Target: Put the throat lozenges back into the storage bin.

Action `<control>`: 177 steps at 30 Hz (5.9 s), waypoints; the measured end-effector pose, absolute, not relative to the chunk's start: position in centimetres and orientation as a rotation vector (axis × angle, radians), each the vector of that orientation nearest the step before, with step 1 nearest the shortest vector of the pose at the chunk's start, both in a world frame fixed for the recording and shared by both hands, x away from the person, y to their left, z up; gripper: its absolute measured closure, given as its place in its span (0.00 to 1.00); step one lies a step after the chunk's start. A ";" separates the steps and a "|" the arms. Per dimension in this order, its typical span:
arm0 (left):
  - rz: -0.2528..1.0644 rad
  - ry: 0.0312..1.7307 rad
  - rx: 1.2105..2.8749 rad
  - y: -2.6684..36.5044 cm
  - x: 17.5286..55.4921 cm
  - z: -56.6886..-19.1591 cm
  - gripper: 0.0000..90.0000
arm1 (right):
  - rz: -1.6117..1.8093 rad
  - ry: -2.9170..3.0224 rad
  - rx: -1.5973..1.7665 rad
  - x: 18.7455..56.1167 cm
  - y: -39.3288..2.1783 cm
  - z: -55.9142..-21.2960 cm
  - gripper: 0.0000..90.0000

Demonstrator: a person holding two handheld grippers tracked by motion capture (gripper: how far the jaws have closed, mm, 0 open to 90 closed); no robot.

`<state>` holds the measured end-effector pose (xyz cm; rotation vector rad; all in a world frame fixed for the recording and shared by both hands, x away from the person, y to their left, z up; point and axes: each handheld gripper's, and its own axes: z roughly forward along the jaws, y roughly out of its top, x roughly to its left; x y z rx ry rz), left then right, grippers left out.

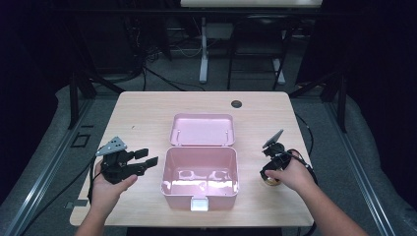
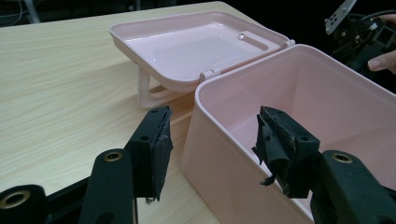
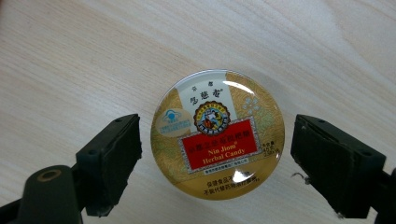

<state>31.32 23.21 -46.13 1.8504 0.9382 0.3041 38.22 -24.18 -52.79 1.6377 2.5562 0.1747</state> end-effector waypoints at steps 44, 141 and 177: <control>0.318 0.949 1.835 23.6 31.3 -46.0 0.50 | 0.103 2.589 1.675 38.6 -24.2 -55.0 0.21; 0.305 0.949 1.838 23.5 31.4 -46.2 0.50 | 0.121 2.911 0.887 36.0 -19.5 -41.5 0.22; 0.303 0.952 1.836 23.7 31.6 -46.4 0.51 | 0.140 3.028 0.469 35.5 -14.2 -39.6 0.22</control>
